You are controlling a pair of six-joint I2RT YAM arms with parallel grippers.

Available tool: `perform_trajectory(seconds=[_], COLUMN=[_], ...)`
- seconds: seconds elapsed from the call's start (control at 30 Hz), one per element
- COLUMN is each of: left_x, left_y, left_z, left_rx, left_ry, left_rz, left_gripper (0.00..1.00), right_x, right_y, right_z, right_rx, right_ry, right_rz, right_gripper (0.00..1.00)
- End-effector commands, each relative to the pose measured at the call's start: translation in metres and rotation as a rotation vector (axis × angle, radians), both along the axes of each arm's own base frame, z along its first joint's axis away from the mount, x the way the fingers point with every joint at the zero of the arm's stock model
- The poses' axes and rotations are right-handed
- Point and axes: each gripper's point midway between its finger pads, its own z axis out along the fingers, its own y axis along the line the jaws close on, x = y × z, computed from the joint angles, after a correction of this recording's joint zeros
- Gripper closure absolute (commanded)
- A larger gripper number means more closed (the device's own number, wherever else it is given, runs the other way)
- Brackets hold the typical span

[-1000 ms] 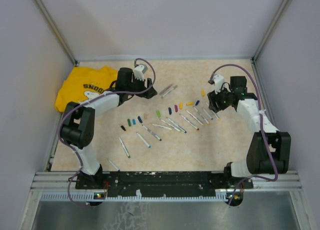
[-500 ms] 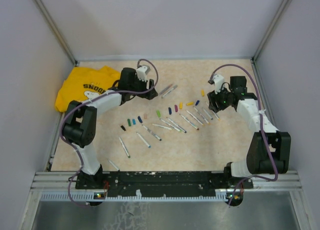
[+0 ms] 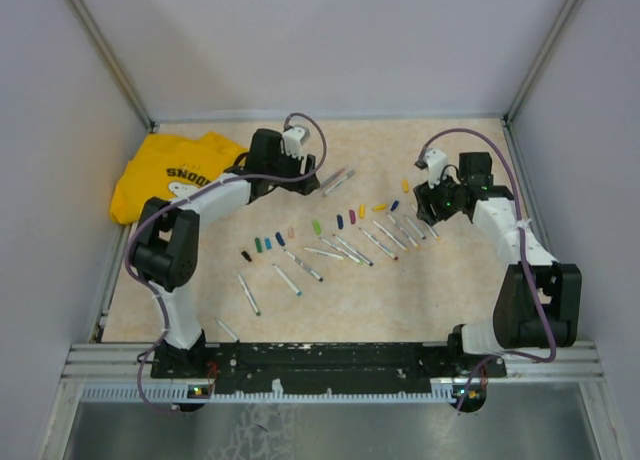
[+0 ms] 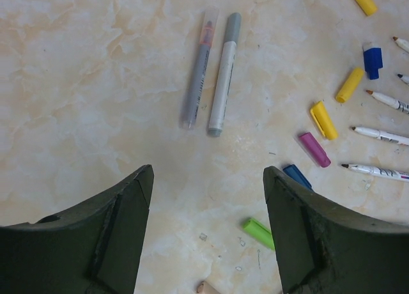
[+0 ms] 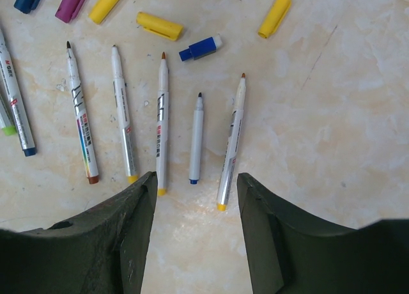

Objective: Open the pen caps
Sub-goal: Move the pen to the center of the board.

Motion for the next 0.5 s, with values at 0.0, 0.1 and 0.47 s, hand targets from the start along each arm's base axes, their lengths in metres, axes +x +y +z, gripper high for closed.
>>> perform_trajectory(seconds=[0.0,0.1,0.47], left_x=[0.008,0.010,0.020], left_y=[-0.003,-0.004,-0.009], left_z=[0.002,0.002,0.001], left_rx=[0.036,0.049,0.072], left_ry=[-0.016,-0.015,0.001], left_rz=[-0.005,-0.007,-0.030], left_gripper=[0.26,0.27,0.31], right_x=[0.007,0.006,0.006], right_y=[0.005,0.005,0.006], right_z=[0.015,0.015,0.014], right_rx=[-0.004,-0.004,-0.008], right_ry=[-0.059,-0.057,-0.057], right_rz=[0.025,0.025,0.030], right_gripper=[0.47,0.47,0.47])
